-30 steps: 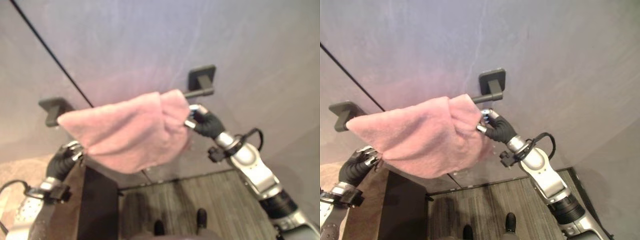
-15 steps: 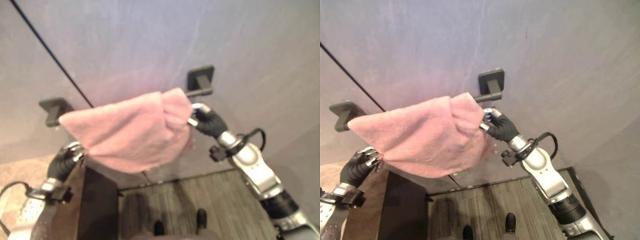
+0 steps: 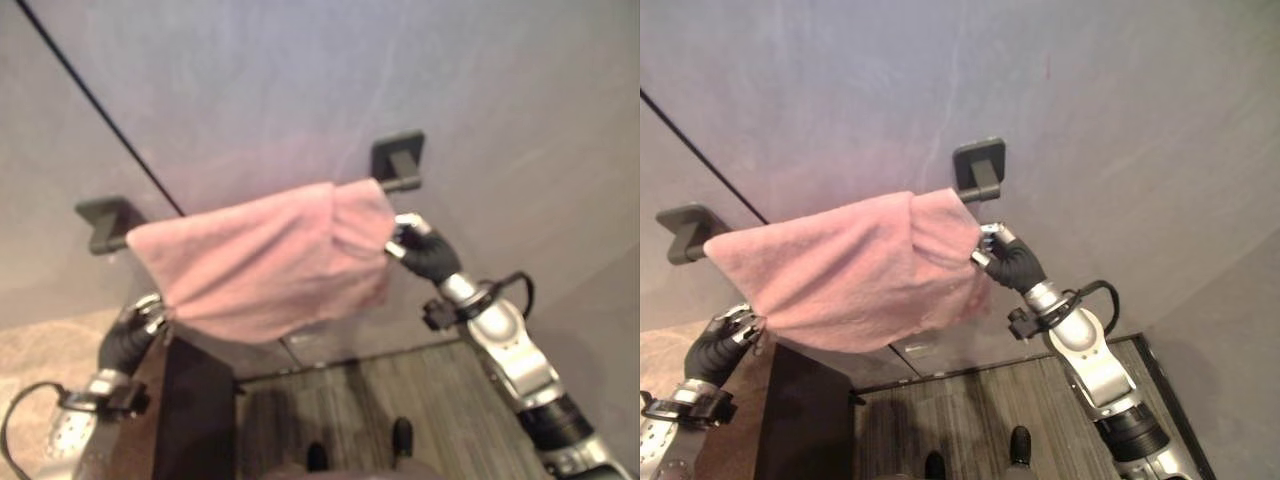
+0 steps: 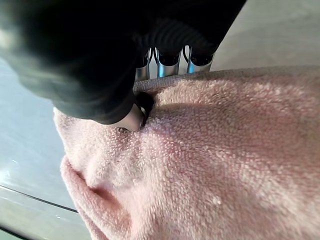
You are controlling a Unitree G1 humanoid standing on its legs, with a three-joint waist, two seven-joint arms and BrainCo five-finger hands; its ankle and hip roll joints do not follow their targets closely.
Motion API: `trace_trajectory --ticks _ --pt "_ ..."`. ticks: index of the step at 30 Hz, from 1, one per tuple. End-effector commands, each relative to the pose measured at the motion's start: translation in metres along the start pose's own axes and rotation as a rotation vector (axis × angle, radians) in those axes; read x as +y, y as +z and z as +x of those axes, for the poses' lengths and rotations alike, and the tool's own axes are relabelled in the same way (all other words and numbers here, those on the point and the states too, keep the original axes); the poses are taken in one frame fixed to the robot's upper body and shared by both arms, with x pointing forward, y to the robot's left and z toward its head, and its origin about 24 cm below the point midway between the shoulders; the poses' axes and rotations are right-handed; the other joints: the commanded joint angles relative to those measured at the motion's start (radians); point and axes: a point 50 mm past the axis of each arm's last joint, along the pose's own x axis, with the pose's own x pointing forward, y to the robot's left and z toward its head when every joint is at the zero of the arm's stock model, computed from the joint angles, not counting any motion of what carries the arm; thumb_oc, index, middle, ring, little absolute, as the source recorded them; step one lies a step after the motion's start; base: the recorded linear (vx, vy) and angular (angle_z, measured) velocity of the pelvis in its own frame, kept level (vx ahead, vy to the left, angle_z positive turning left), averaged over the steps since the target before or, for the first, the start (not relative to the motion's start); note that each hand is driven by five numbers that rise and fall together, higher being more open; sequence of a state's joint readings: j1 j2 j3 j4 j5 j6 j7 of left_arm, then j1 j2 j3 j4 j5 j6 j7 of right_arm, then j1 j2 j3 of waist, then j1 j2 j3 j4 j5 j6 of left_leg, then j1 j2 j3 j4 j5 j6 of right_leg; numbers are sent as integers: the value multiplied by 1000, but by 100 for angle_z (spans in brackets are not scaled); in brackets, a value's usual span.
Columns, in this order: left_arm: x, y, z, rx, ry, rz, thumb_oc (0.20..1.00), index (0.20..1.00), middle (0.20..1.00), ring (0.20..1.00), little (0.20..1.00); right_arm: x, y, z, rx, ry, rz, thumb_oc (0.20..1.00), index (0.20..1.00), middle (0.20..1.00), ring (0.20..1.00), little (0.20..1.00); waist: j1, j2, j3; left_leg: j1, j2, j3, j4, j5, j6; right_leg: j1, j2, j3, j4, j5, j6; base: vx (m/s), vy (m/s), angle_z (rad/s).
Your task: Put brush and paste in cup on sink, flatten towel.
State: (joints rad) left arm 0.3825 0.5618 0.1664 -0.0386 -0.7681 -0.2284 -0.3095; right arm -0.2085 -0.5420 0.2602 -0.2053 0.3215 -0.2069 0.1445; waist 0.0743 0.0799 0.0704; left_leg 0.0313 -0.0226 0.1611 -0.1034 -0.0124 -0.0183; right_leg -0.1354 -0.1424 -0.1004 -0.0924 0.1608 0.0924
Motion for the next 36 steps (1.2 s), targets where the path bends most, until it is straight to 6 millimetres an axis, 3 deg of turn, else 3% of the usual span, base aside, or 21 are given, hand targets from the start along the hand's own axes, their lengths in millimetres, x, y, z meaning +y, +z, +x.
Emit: trace_trajectory --ticks 1,5,14,15,16,17,23,28,31,33,34,35,36 --pt "14 23 7 -85 17 83 200 200 200 200 200 -8 31 14 -192 -50 -55 200 200 200 200 200 19 -25 -4 -7 -19 28 16 -57 50 61 -60 -38 5 -51 57 0 0 0" --pt "12 17 7 -59 6 88 200 200 200 200 200 -7 36 16 -206 -29 -72 200 200 200 200 200 19 -25 -3 -5 -18 31 16 -60 50 63 -60 -37 5 -52 56 0 0 0" --pt "2 29 17 -147 -11 65 200 200 200 200 200 0 63 42 -351 23 -99 200 200 200 200 200 38 -27 -7 -7 -14 26 16 -56 48 62 -57 -36 5 -53 51 -1 -2 0" --pt "1 30 18 -156 -16 68 263 263 263 263 263 0 64 43 -356 23 -102 200 200 200 200 200 38 -27 -6 -8 -13 24 16 -55 47 61 -57 -36 5 -53 51 0 0 0" --pt "0 31 19 -155 -21 75 388 388 388 388 388 1 67 44 -366 29 -103 247 247 247 247 247 38 -27 -6 -10 -12 23 16 -53 46 61 -57 -38 5 -53 50 0 0 0" --pt "1 30 18 -149 -14 86 1000 1000 1000 1000 1000 1 67 44 -364 24 -111 1000 1000 1000 1000 1000 38 -28 -6 -12 -12 20 16 -53 46 60 -57 -40 5 -53 50 0 0 0" --pt "12 31 12 -125 59 169 1000 1000 1000 1000 1000 -5 64 39 -337 4 -150 1000 1000 1000 1000 1000 39 -27 -3 -24 -11 19 16 -48 42 51 -56 -45 5 -50 50 -10 -22 3" --pt "25 27 4 -35 77 300 1000 1000 1000 1000 1000 -20 45 24 -217 -53 -219 1000 1000 1000 1000 1000 33 -26 -2 -34 -6 15 16 -40 37 45 -53 -48 5 -49 50 -7 -30 3" --pt "28 12 2 35 90 292 1000 1000 1000 1000 1000 -31 28 11 -120 -102 -244 1000 1000 1000 1000 1000 21 -26 -4 -41 -3 13 16 -36 32 42 -50 -51 5 -49 49 -12 -44 0" --pt "32 -6 -1 110 110 277 1000 1000 1000 1000 1000 -39 12 0 -30 -135 -263 1000 1000 1000 1000 1000 11 -27 -5 -45 0 11 16 -34 29 42 -48 -54 5 -51 48 -11 -75 1" --pt "31 -24 -3 179 114 258 1000 1000 1000 1000 1000 -47 -3 -13 63 -174 -291 1000 1000 1000 1000 1000 -1 -28 -7 -48 4 9 16 -32 25 43 -45 -58 5 -53 46 -5 -74 1" --pt "31 -24 -3 179 113 257 1000 1000 1000 1000 1000 -47 -3 -13 63 -175 -292 1000 1000 1000 1000 1000 -1 -28 -8 -48 4 8 16 -32 25 43 -45 -59 5 -54 46 5 -81 6" --pt "31 -37 -5 230 121 255 1000 1000 1000 1000 1000 -52 -13 -22 116 -208 -288 1000 1000 1000 1000 1000 -11 -28 -7 -46 7 5 16 -33 23 49 -43 -63 5 -57 45 10 -55 13"
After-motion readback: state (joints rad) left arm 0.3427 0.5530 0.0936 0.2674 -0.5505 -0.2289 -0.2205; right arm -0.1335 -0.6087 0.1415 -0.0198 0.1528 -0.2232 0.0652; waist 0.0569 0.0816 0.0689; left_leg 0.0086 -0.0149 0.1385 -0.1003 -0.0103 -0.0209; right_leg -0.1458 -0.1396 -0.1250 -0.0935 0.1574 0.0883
